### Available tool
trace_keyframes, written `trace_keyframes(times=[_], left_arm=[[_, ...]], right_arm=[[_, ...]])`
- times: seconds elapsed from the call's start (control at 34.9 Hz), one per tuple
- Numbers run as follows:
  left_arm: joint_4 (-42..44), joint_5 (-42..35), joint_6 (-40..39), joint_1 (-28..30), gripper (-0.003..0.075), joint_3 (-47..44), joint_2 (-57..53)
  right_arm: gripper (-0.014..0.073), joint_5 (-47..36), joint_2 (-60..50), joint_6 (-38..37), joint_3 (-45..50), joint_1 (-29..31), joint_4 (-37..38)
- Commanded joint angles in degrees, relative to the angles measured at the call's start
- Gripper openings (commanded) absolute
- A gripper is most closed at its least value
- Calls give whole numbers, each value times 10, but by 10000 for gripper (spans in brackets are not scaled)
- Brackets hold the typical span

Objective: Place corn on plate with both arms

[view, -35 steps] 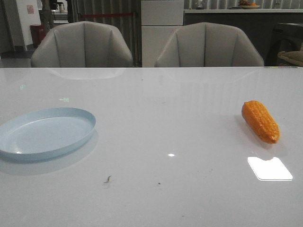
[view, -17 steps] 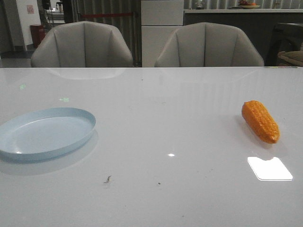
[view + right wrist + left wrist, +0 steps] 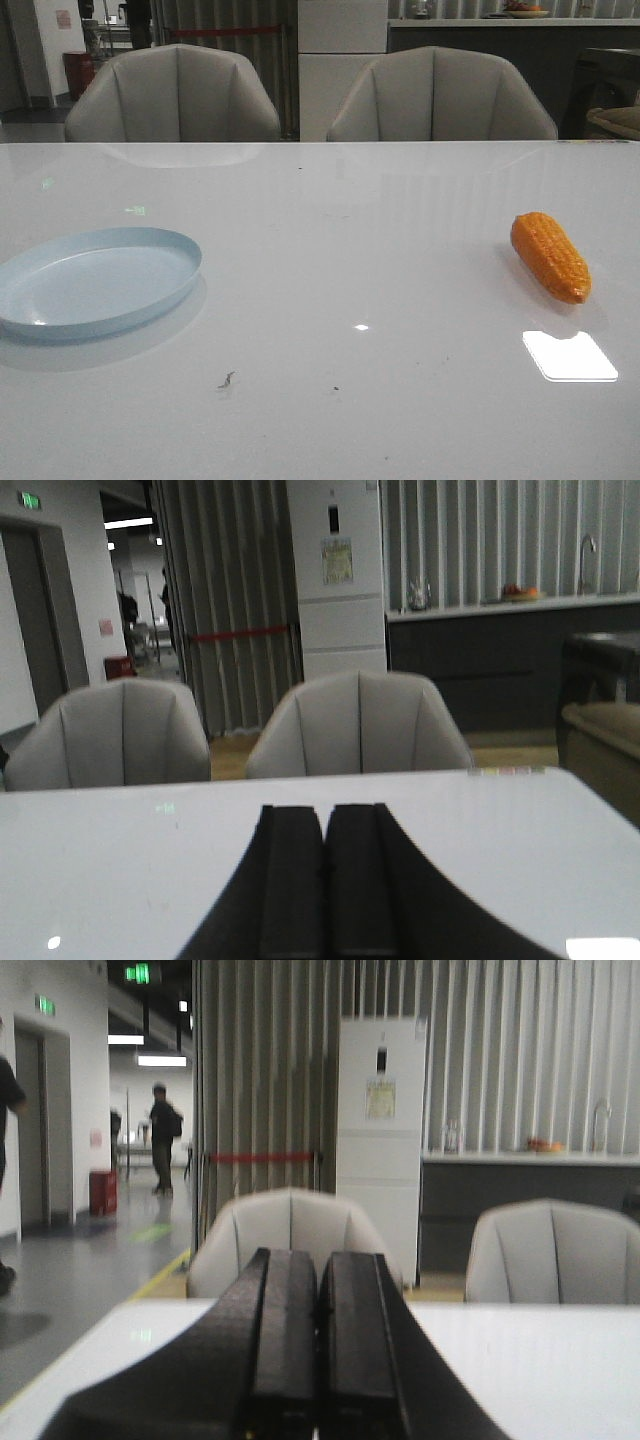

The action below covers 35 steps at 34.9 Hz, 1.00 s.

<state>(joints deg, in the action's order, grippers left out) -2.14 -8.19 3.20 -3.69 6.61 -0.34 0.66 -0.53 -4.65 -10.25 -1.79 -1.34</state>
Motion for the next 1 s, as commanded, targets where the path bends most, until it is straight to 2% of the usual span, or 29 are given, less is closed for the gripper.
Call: trace_keyframes(times=[0.0, 0.29, 0.6, 0.98], left_arm=[[-1, -19, -6, 2, 94, 75, 23], [1, 46, -6, 2, 94, 252, 204], [1, 134, -6, 2, 94, 265, 355], [-4, 194, -6, 2, 94, 265, 417]], right_arm=[[58, -21, 2, 2, -86, 2, 17], [59, 74, 180, 2, -247, 2, 25], [58, 101, 345, 2, -254, 2, 25], [58, 196, 417, 2, -252, 2, 25]])
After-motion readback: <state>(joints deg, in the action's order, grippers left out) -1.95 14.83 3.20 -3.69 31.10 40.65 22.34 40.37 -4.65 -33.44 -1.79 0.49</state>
